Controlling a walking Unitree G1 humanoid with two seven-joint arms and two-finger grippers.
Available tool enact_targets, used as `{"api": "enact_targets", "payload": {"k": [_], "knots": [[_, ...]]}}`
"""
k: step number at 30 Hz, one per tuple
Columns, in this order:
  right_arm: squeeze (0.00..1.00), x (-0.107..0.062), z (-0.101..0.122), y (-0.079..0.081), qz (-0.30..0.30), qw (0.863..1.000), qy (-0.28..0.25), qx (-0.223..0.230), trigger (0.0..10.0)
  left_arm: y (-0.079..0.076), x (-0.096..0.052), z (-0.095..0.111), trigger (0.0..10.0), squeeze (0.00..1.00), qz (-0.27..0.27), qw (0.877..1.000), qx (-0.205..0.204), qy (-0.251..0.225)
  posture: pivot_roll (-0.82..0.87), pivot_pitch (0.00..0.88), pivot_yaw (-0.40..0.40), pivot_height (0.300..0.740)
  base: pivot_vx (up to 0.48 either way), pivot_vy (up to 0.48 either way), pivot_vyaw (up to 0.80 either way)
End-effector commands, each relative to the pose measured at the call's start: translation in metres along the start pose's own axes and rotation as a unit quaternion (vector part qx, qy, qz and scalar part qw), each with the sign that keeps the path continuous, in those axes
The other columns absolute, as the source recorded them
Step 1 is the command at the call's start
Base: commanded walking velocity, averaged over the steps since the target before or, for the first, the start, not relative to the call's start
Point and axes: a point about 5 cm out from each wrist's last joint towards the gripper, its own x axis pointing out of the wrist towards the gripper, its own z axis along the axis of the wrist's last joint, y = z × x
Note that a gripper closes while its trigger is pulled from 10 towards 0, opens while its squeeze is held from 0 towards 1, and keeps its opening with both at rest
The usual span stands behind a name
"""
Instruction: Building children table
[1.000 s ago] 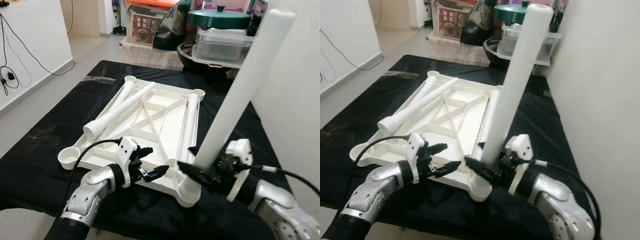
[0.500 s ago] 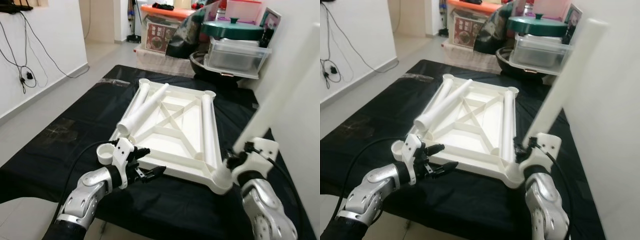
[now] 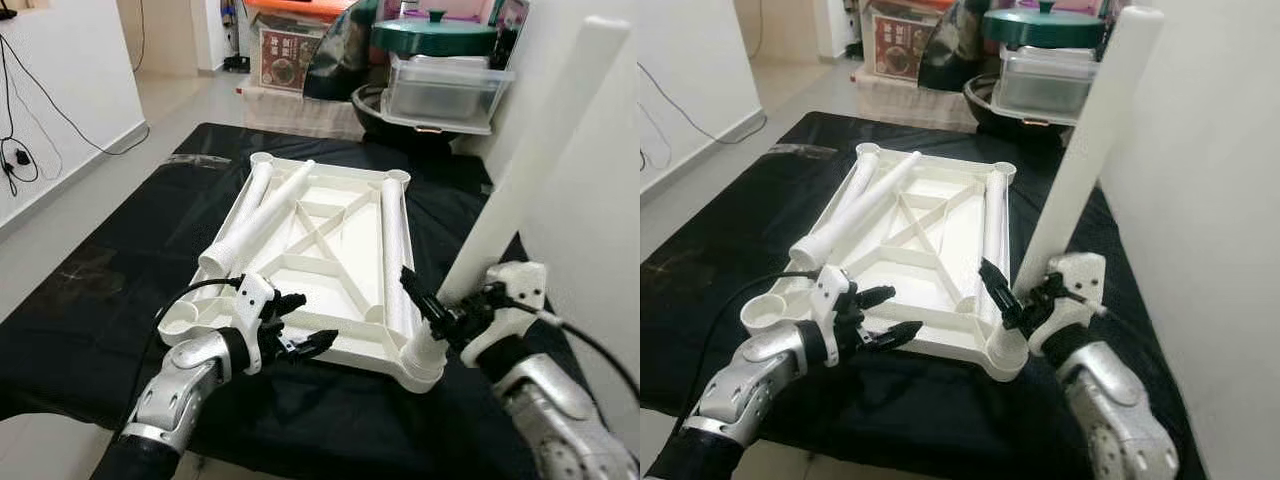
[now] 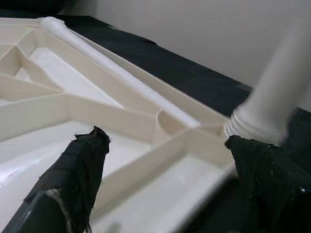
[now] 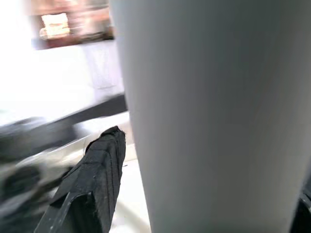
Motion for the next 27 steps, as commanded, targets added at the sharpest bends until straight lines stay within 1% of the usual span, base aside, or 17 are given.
{"api": "enact_targets", "payload": {"k": [1,8,9,11,12,13,14,15,16,17,18,20,22,24,25,26,27], "knots": [[0.0,0.002,-0.002,0.019,0.1,0.995,0.012,0.018,10.0,-0.002,0.001,-0.003,10.0,0.0,-0.003,1.0,-0.001,0.0,0.12,0.0,-0.108,0.74,0.0,0.0,0.0],[0.0,0.004,-0.021,0.034,0.153,0.987,0.058,0.005,9.5,-0.004,0.002,-0.003,10.0,0.0,-0.005,1.0,-0.002,-0.001,0.12,0.0,-0.113,0.74,0.0,0.0,0.0],[0.0,0.006,-0.027,0.035,0.151,0.986,0.064,0.01,4.2,-0.004,0.002,-0.003,10.0,0.0,-0.004,1.0,-0.001,-0.001,0.12,0.0,-0.113,0.74,0.0,0.0,0.0],[0.0,0.006,-0.027,0.035,0.151,0.986,0.064,0.01,4.2,-0.004,0.002,-0.003,10.0,0.0,-0.004,1.0,-0.001,-0.001,0.12,0.0,-0.113,0.74,0.0,0.0,0.0],[0.0,0.011,-0.039,0.025,0.088,0.993,0.081,0.001,0.0,-0.004,0.001,-0.004,10.0,0.0,-0.003,1.0,-0.001,0.0,0.13,0.0,-0.114,0.74,0.0,0.0,0.0],[0.0,0.011,-0.039,0.025,0.088,0.993,0.081,0.001,0.0,-0.004,0.001,-0.004,10.0,0.0,-0.003,1.0,-0.001,0.0,0.13,0.0,-0.114,0.74,0.0,0.0,0.0],[0.0,0.016,-0.05,0.002,-0.038,0.995,0.093,0.008,0.0,-0.004,0.001,-0.004,10.0,0.0,-0.004,1.0,-0.001,0.003,0.13,0.0,-0.112,0.74,0.0,0.0,0.0],[0.0,0.016,-0.05,0.002,-0.038,0.995,0.093,0.008,0.0,-0.004,0.001,-0.004,10.0,0.0,-0.004,1.0,-0.001,0.003,0.13,0.0,-0.112,0.74,0.0,0.0,0.0],[0.0,0.015,-0.059,-0.019,-0.164,0.981,0.103,0.016,0.0,-0.003,0.001,-0.004,10.0,0.0,-0.004,1.0,-0.001,0.004,0.13,0.0,-0.106,0.74,0.0,0.0,0.0],[0.0,0.015,-0.059,-0.019,-0.164,0.981,0.103,0.016,0.0,-0.003,0.001,-0.004,10.0,0.0,-0.004,1.0,-0.001,0.004,0.13,0.0,-0.106,0.74,0.0,0.0,0.0],[0.0,0.006,-0.066,-0.036,-0.3,0.946,0.118,0.018,0.0,-0.003,0.001,-0.003,10.0,0.0,-0.004,1.0,-0.001,0.004,0.12,0.0,-0.103,0.74,0.0,0.0,0.0],[0.0,0.006,-0.066,-0.036,-0.3,0.946,0.118,0.018,0.0,-0.003,0.001,-0.003,10.0,0.0,-0.004,1.0,-0.001,0.004,0.12,0.0,-0.103,0.74,0.0,0.0,0.0],[0.0,-0.008,-0.069,-0.043,-0.412,0.902,0.125,0.013,0.0,-0.002,0.002,-0.003,10.0,0.0,-0.006,1.0,0.001,0.005,0.12,0.0,-0.1,0.74,0.0,0.0,0.0],[0.0,-0.011,-0.066,-0.039,-0.43,0.895,0.122,0.004,0.0,-0.002,0.002,-0.003,10.0,0.0,-0.006,1.0,0.001,0.006,0.12,0.0,-0.1,0.74,0.0,0.0,0.0],[0.0,-0.006,-0.064,-0.03,-0.411,0.903,0.123,-0.002,10.0,-0.002,0.002,-0.003,10.0,0.0,-0.006,1.0,0.001,0.006,0.12,0.0,-0.096,0.74,0.0,0.0,0.0],[0.0,-0.006,-0.064,-0.03,-0.411,0.903,0.123,-0.002,10.0,-0.002,0.002,-0.003,10.0,0.0,-0.006,1.0,0.001,0.006,0.12,0.0,-0.096,0.74,0.0,0.0,0.0],[0.0,0.002,-0.058,-0.019,-0.374,0.922,0.104,-0.003,10.0,-0.003,0.003,-0.004,10.0,0.0,-0.008,1.0,0.0,0.007,0.12,0.0,-0.096,0.74,0.0,0.0,0.0]]}}
